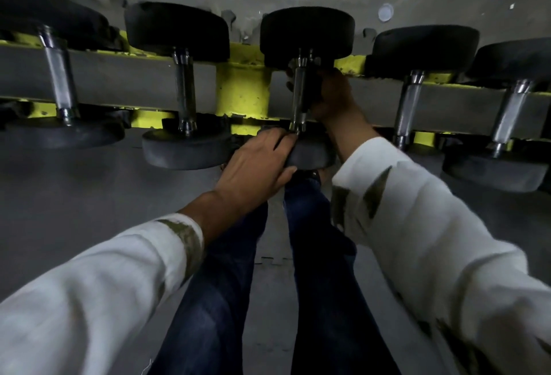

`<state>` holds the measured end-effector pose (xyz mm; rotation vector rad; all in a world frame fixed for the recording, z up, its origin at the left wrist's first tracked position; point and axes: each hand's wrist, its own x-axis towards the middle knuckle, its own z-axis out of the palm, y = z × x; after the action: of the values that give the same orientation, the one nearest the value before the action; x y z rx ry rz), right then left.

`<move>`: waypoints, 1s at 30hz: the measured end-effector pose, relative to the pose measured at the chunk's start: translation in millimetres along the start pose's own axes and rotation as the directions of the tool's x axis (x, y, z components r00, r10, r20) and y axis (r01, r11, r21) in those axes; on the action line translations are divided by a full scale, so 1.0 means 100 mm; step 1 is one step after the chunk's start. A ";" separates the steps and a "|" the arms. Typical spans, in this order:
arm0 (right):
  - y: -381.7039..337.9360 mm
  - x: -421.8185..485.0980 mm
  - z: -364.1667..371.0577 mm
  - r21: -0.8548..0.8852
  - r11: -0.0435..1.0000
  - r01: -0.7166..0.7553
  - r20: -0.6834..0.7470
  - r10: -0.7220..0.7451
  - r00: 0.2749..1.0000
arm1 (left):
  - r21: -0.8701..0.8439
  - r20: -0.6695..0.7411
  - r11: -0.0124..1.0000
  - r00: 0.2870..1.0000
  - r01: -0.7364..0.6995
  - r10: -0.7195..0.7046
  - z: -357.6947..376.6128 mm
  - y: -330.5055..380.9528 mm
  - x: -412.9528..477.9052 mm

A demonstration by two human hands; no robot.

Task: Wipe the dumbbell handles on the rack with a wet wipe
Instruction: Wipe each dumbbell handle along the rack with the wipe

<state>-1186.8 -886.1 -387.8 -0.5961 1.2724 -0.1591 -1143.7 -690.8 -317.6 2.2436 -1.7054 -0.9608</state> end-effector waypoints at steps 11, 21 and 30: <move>0.10 -0.12 -0.11 -0.755 -0.519 0.401 0.651 -0.668 0.361 | -0.004 -0.009 1.000 1.000 0.023 -0.023 -0.01 0.02 0.00; -0.21 -0.30 0.47 -0.364 -0.790 0.494 0.571 0.230 0.788 | -0.021 -0.011 0.998 0.998 0.058 -0.059 -0.01 0.07 -0.03; -0.15 -0.51 0.09 -0.480 -0.620 0.620 0.664 0.205 0.719 | -0.032 -0.048 0.999 0.998 0.039 -0.041 0.07 0.04 -0.09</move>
<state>-1191.0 -874.2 -335.7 -2.6621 0.0341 0.9156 -1151.9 -682.3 -317.4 2.2703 -1.6197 -0.9263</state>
